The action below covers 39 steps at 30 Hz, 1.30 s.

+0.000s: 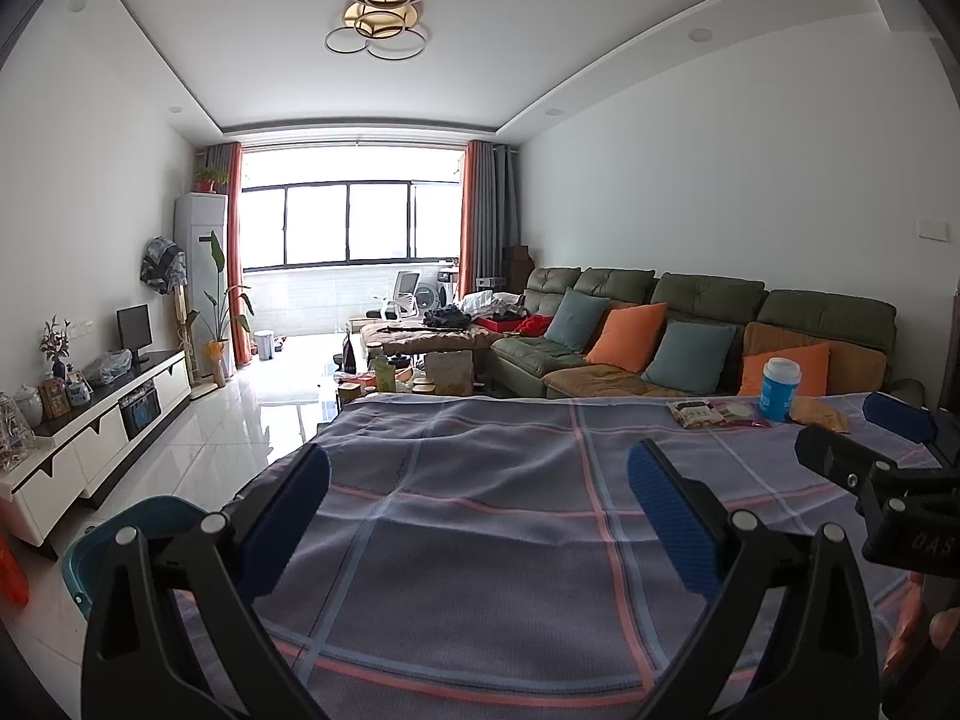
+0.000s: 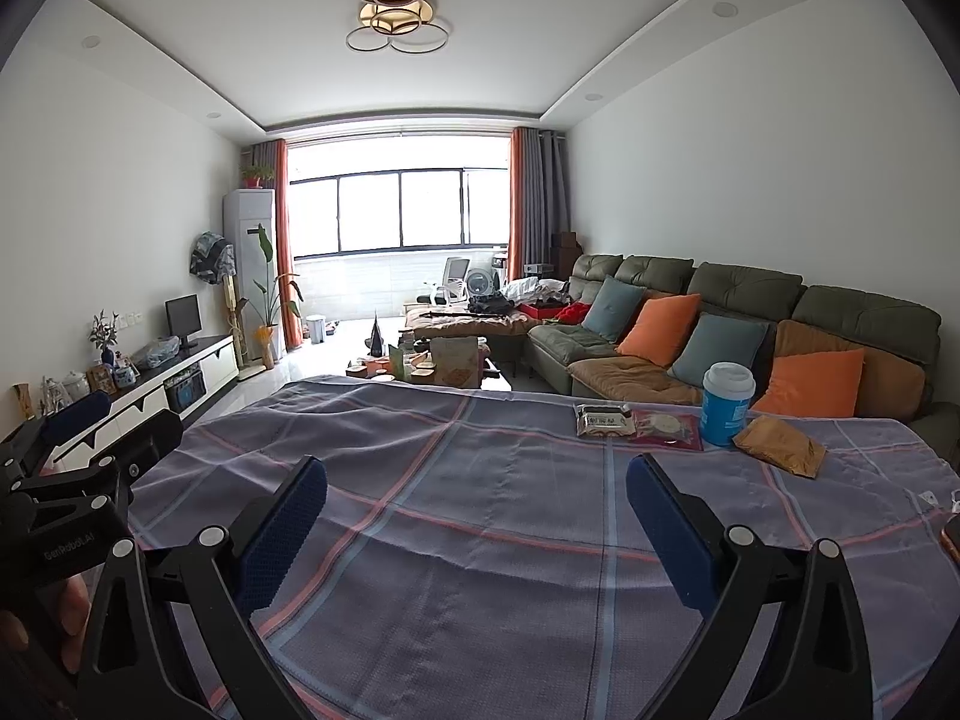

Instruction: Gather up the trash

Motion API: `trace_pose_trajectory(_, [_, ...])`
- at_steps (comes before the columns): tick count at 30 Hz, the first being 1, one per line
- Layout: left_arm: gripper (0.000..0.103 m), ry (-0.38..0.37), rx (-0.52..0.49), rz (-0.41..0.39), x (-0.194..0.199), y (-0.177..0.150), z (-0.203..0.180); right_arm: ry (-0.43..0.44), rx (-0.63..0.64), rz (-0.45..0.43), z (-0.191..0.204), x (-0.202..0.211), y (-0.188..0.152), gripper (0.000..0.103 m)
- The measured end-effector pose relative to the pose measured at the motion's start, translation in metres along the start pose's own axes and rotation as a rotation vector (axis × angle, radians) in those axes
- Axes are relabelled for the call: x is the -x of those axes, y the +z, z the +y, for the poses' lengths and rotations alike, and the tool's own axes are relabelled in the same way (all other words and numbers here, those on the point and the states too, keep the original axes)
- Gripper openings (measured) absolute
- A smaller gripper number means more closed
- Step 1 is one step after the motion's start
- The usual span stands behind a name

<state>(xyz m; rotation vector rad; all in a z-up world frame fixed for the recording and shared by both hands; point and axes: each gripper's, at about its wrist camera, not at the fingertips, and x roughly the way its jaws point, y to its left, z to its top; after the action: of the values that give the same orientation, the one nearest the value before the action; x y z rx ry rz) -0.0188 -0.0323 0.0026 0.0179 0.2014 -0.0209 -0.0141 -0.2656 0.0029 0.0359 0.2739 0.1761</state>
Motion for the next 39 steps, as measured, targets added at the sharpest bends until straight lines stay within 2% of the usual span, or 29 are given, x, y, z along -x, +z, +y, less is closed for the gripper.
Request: trace_pose_trajectory(39, [0.100, -0.006, -0.008, 0.008, -0.0034, -0.0044, 0.0002, -0.006, 0.003, 0.004, -0.0056, -0.0003, -0.0014, 0.099])
